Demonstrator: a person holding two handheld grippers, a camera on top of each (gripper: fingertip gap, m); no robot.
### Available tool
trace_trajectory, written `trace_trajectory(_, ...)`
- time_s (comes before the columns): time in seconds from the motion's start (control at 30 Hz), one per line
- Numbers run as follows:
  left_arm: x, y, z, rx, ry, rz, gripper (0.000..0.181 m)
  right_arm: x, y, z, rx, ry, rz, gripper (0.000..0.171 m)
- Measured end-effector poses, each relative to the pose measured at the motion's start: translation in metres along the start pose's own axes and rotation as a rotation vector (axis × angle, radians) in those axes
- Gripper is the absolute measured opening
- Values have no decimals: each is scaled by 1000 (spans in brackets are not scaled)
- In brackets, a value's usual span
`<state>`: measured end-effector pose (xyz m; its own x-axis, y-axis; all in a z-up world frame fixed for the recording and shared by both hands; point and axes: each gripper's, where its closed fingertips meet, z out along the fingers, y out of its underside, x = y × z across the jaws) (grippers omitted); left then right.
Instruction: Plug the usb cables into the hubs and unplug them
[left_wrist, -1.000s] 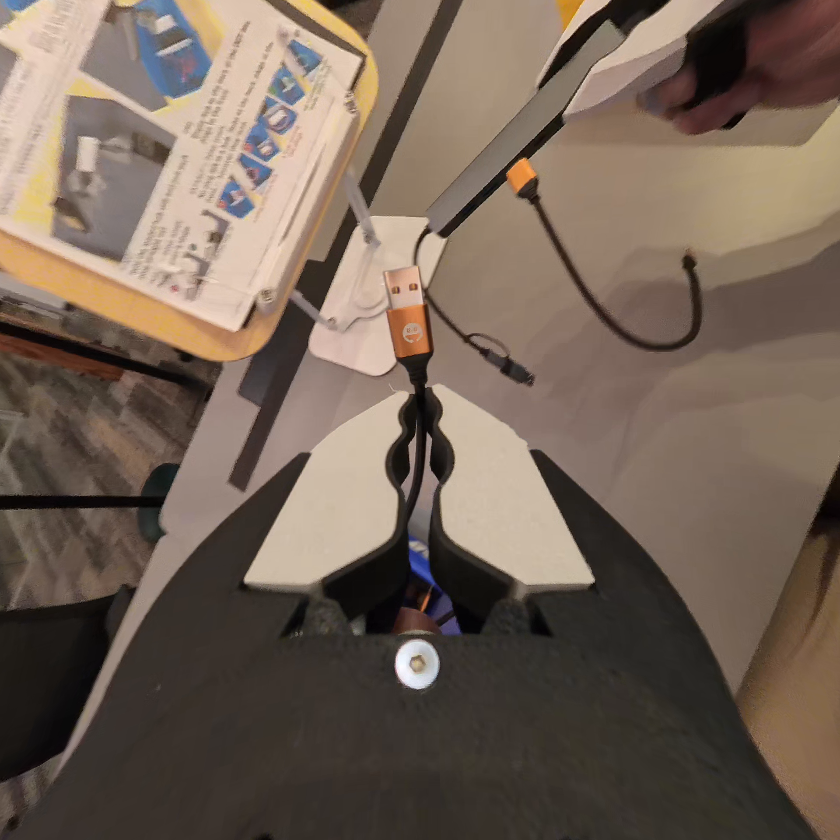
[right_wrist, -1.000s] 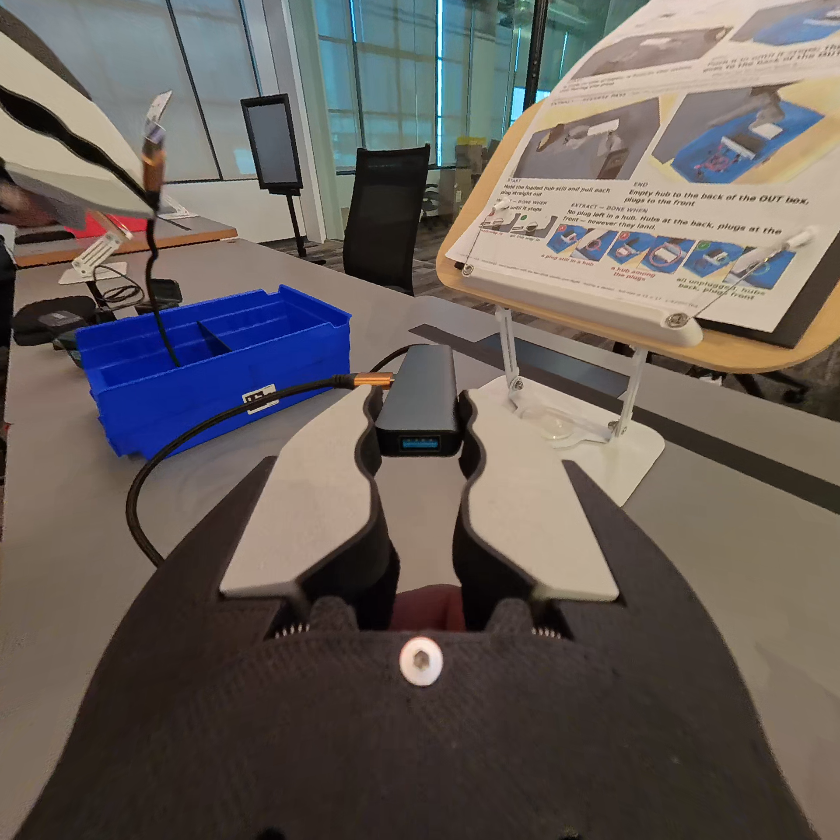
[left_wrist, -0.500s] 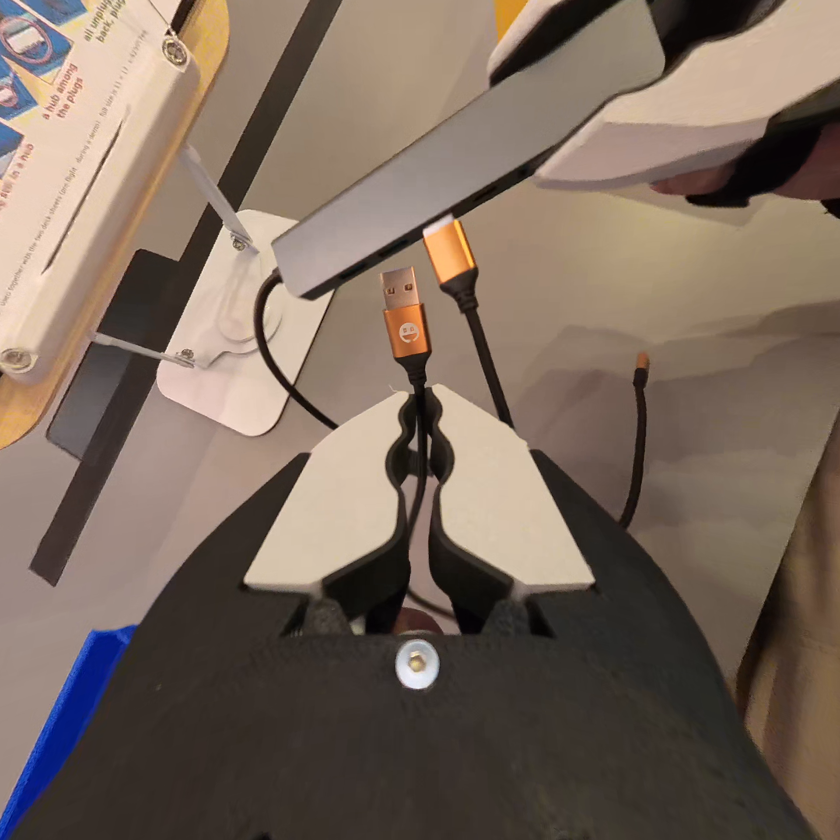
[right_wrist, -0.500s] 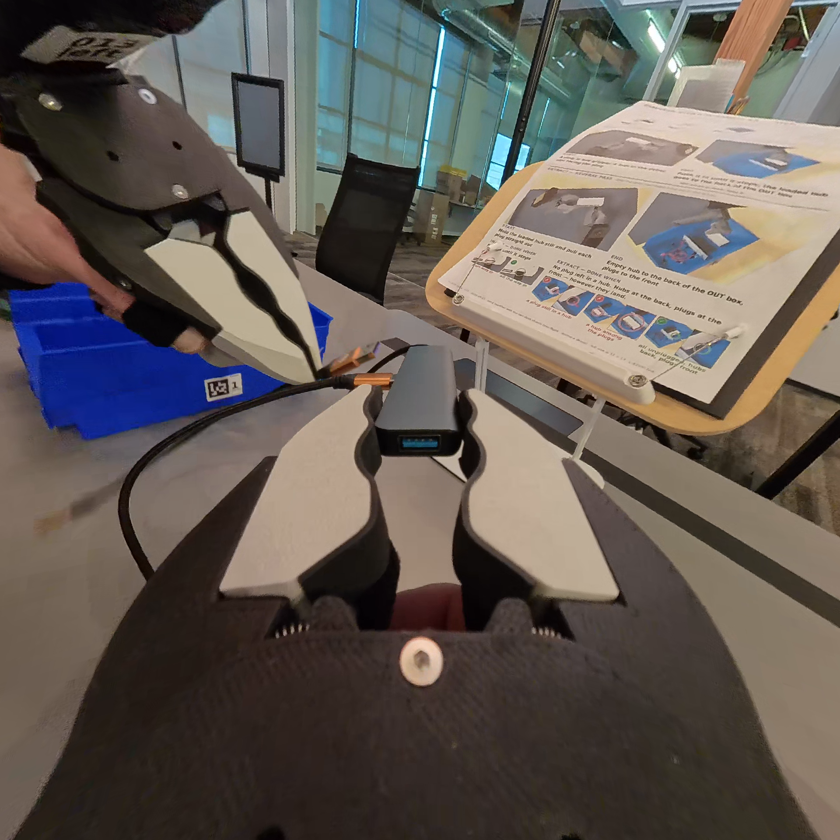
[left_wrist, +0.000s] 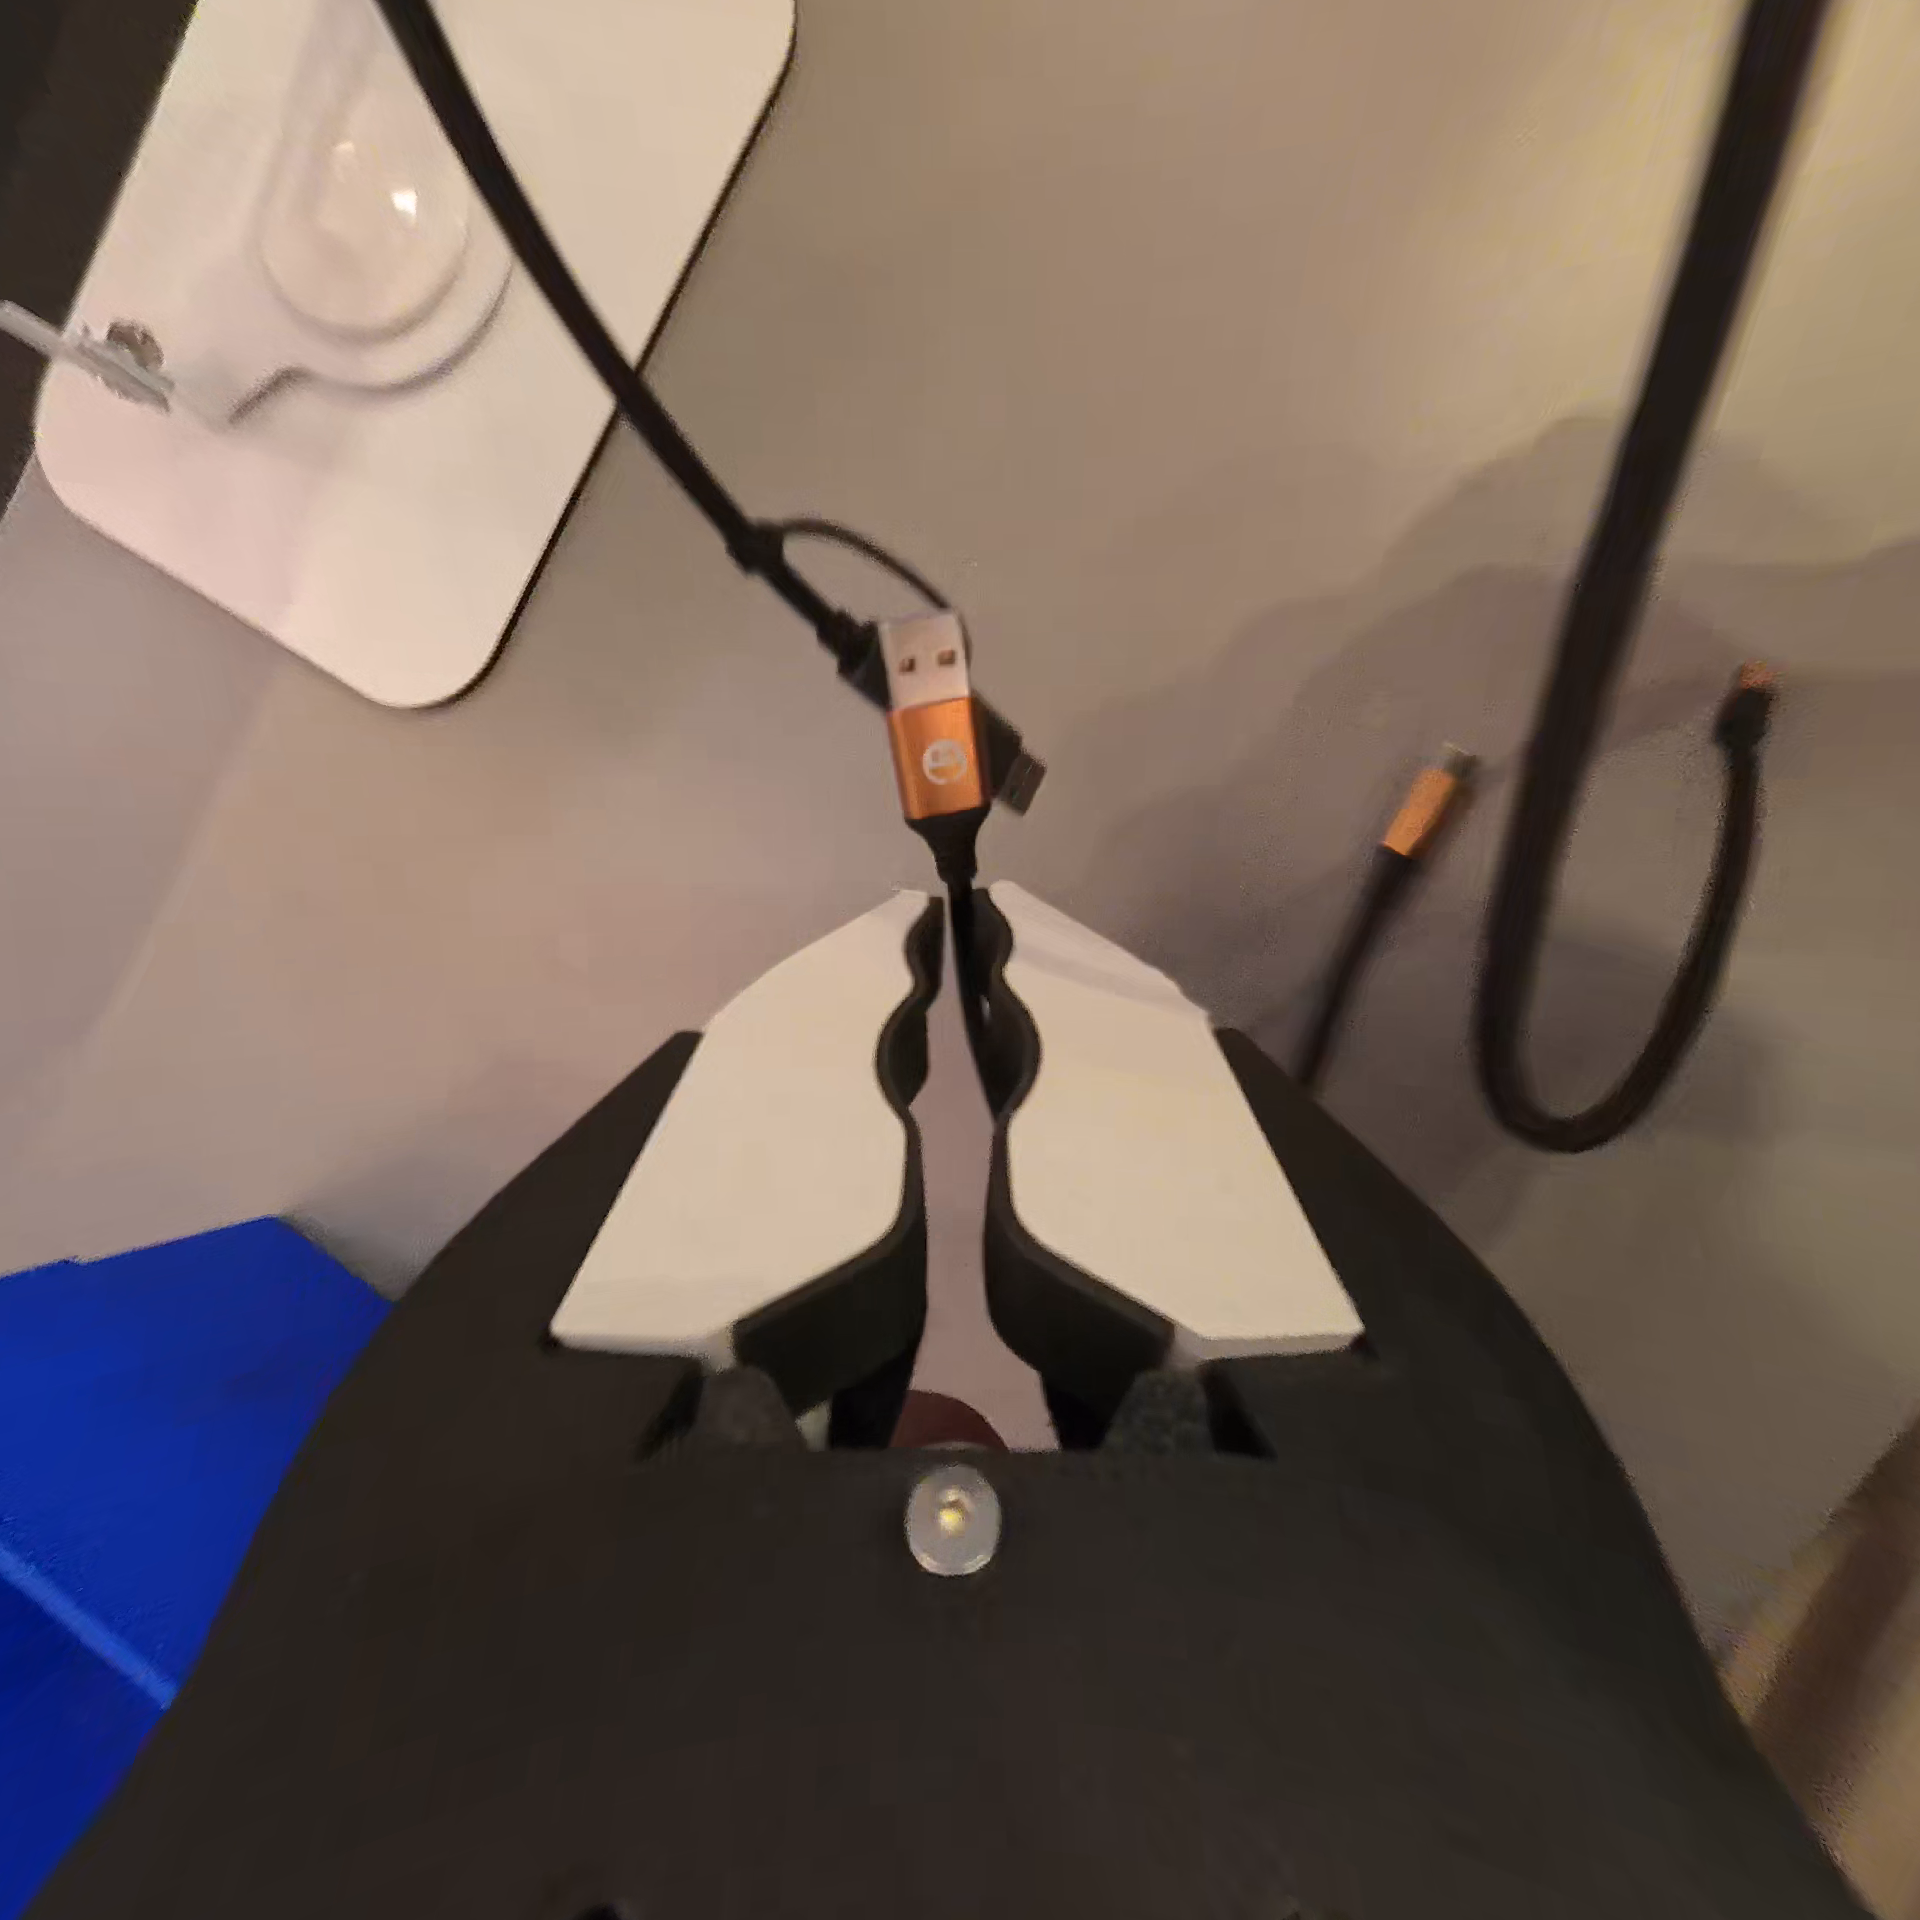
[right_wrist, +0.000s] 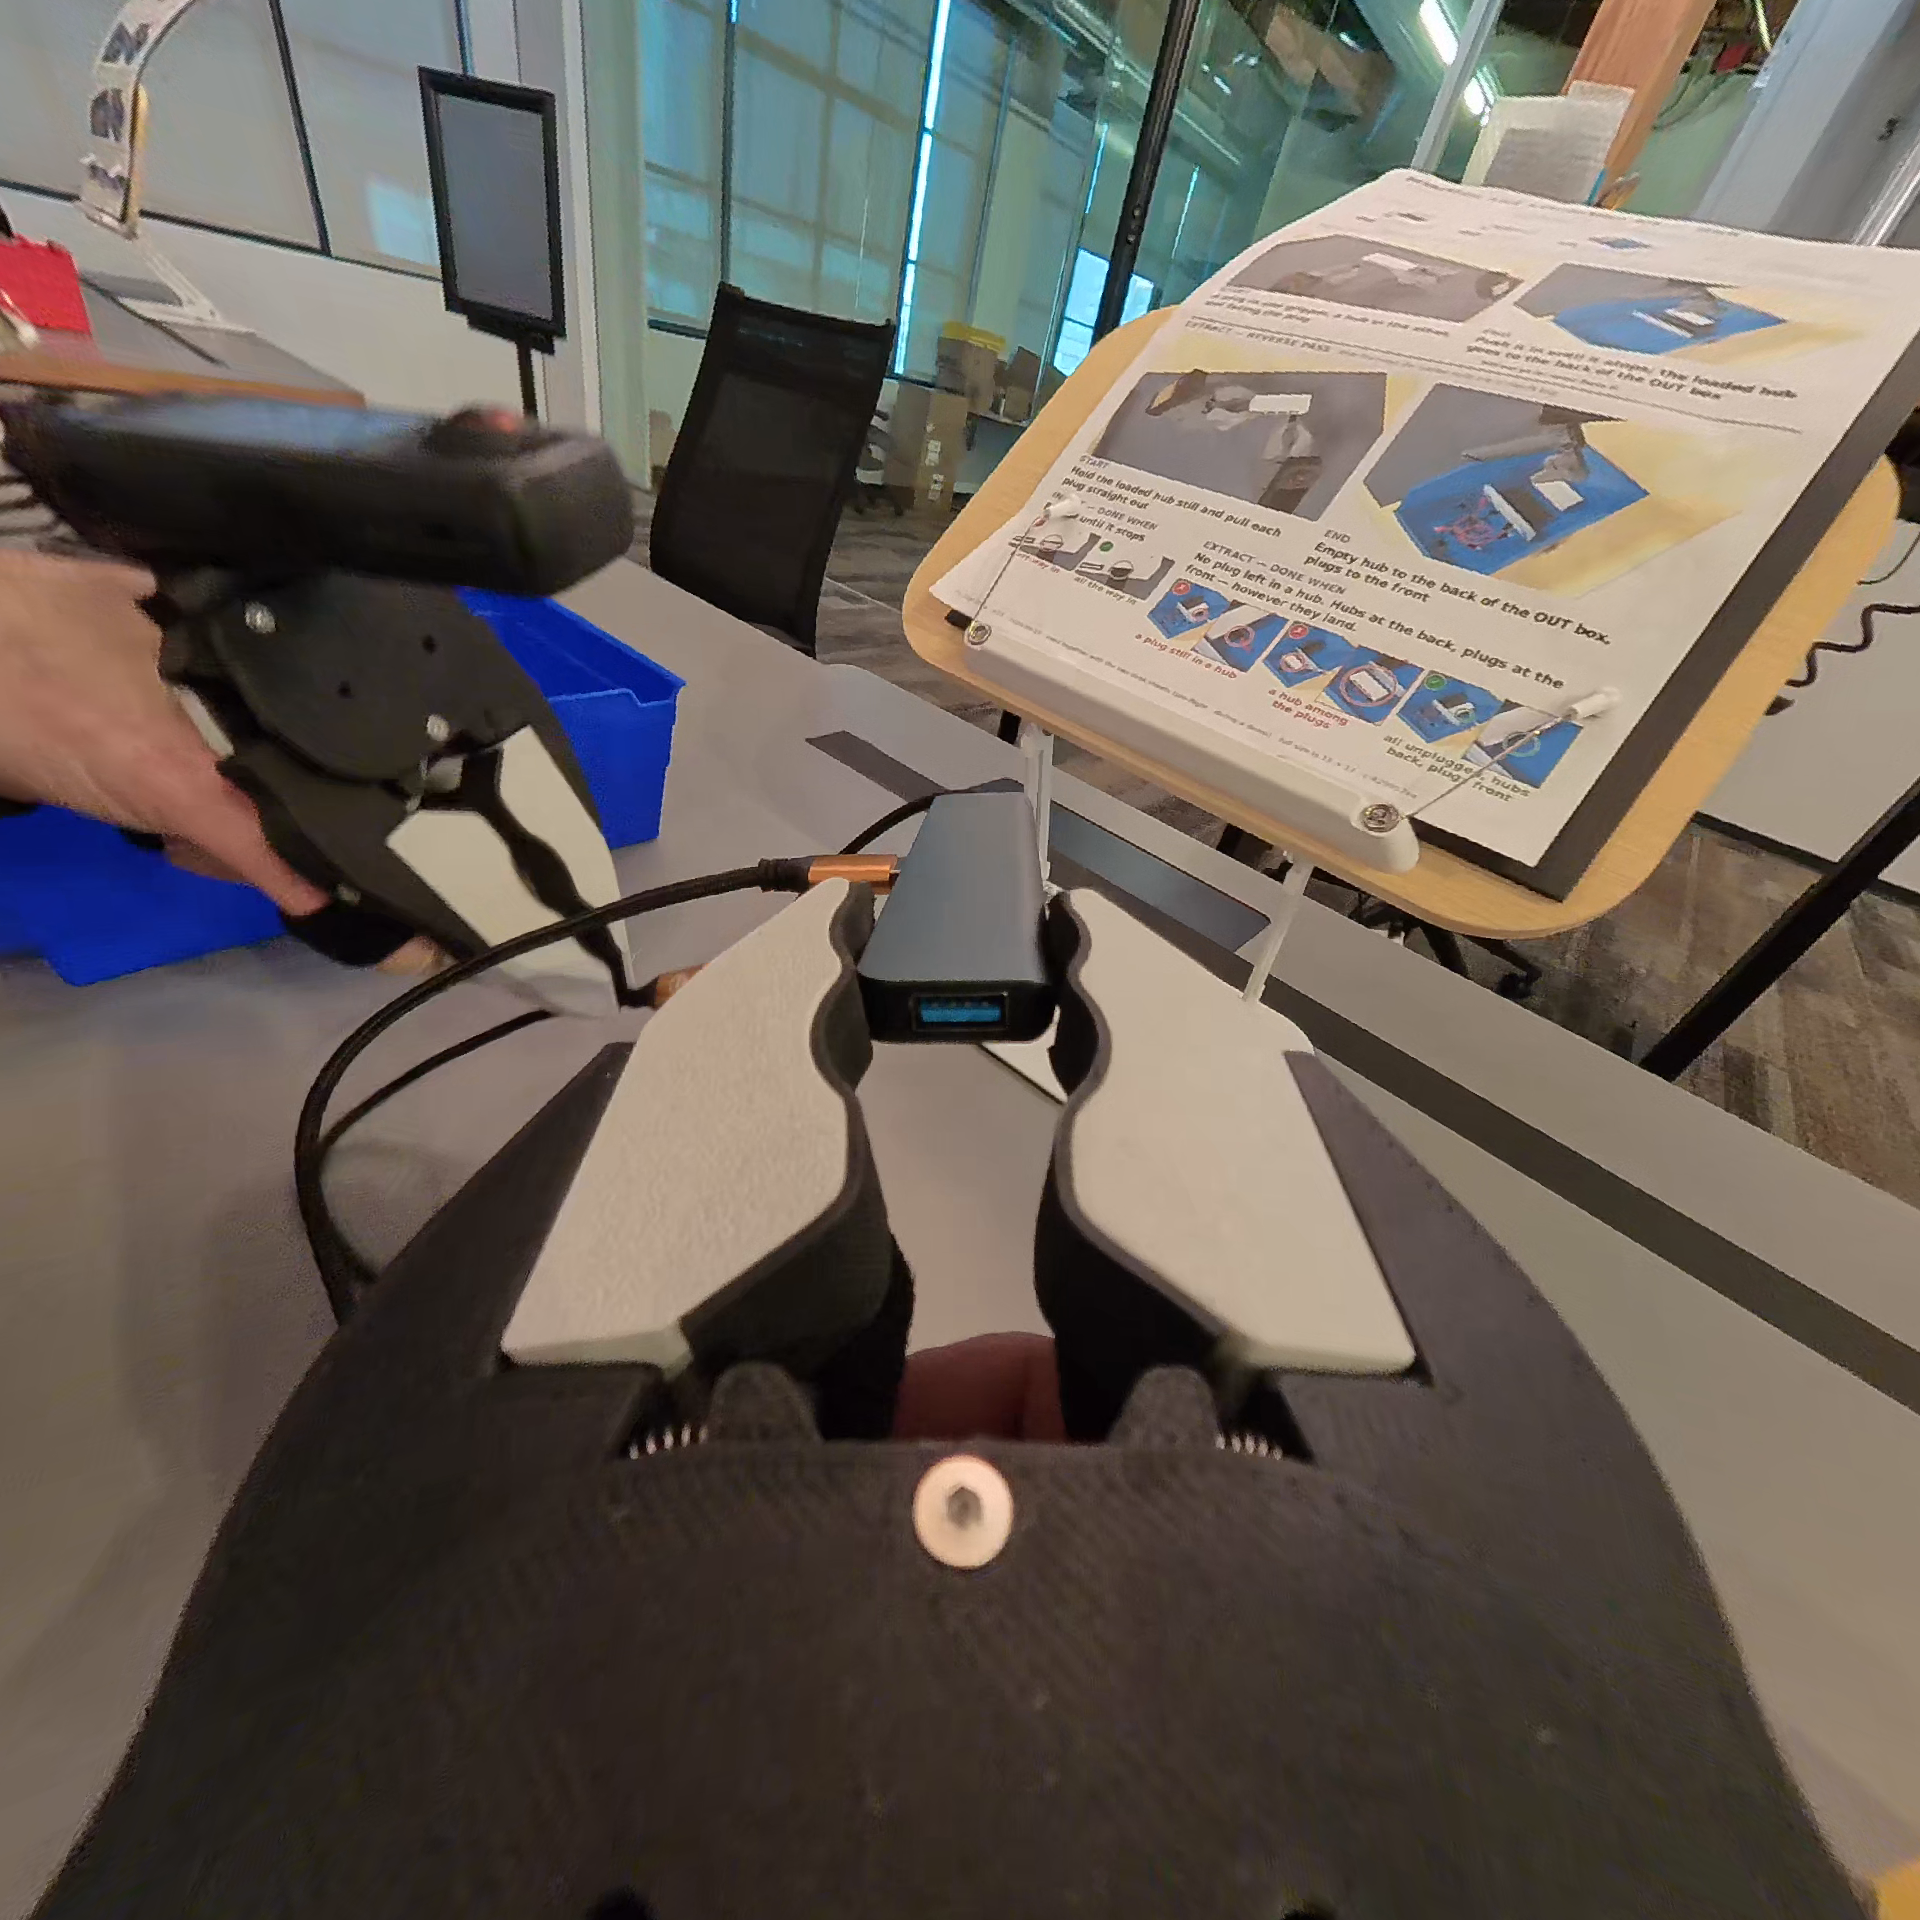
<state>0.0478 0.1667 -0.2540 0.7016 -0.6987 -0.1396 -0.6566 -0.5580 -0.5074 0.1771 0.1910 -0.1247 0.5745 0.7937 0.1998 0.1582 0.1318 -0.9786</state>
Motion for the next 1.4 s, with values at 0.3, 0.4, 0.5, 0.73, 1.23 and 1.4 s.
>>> trace_trajectory(0.3, -12, 5, -39, 119, -363, 179, 59, 30, 1, -8, 21, 70, 101, 32)
trace_trajectory(0.4, 35, 11, -35, 137, -211, 258, 38, 41, 3, -11, 26, 93, 131, 32)
trace_trajectory(0.5, 78, 21, -12, 112, -133, 417, 32, 48, 5, -14, 29, 108, 158, 32)
trace_trajectory(0.73, 105, 30, 35, 45, -243, 709, 22, 51, 3, -17, 42, 117, 175, 31)
trace_trajectory(1.23, 101, 26, 46, 55, -38, 411, 12, 54, 2, -17, 58, 108, 219, 31)
trace_trajectory(1.4, 98, 22, 50, 76, 31, 318, 12, 56, -1, -19, 67, 111, 224, 31)
